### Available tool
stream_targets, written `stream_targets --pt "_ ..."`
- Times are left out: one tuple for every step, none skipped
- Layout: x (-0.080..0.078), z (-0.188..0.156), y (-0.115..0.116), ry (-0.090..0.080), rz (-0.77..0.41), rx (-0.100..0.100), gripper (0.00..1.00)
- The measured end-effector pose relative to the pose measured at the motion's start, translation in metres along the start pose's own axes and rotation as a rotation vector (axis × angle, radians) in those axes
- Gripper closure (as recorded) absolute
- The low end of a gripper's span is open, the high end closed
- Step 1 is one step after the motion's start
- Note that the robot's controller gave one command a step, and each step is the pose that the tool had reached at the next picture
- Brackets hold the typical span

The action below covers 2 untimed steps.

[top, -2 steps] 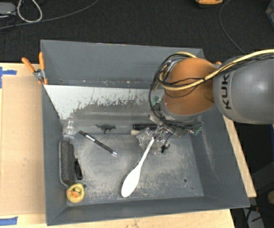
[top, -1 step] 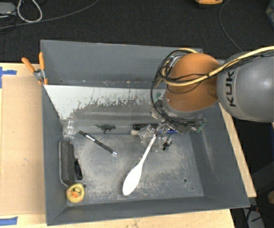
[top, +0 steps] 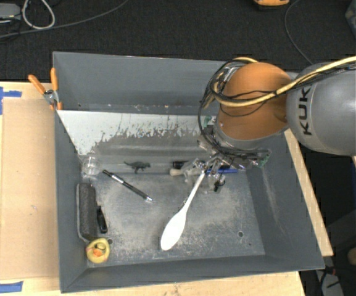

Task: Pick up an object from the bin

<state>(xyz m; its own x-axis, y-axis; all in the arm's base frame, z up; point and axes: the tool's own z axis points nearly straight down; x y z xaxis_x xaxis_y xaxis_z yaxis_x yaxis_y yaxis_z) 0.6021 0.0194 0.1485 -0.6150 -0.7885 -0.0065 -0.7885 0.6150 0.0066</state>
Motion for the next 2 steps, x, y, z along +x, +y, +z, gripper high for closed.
stream_targets --pt "-0.0001 -0.0093 0.0003 0.001 0.000 -0.001 1.00" --pt "-0.0004 -0.0145 0.0005 0.000 0.002 -0.001 1.00"
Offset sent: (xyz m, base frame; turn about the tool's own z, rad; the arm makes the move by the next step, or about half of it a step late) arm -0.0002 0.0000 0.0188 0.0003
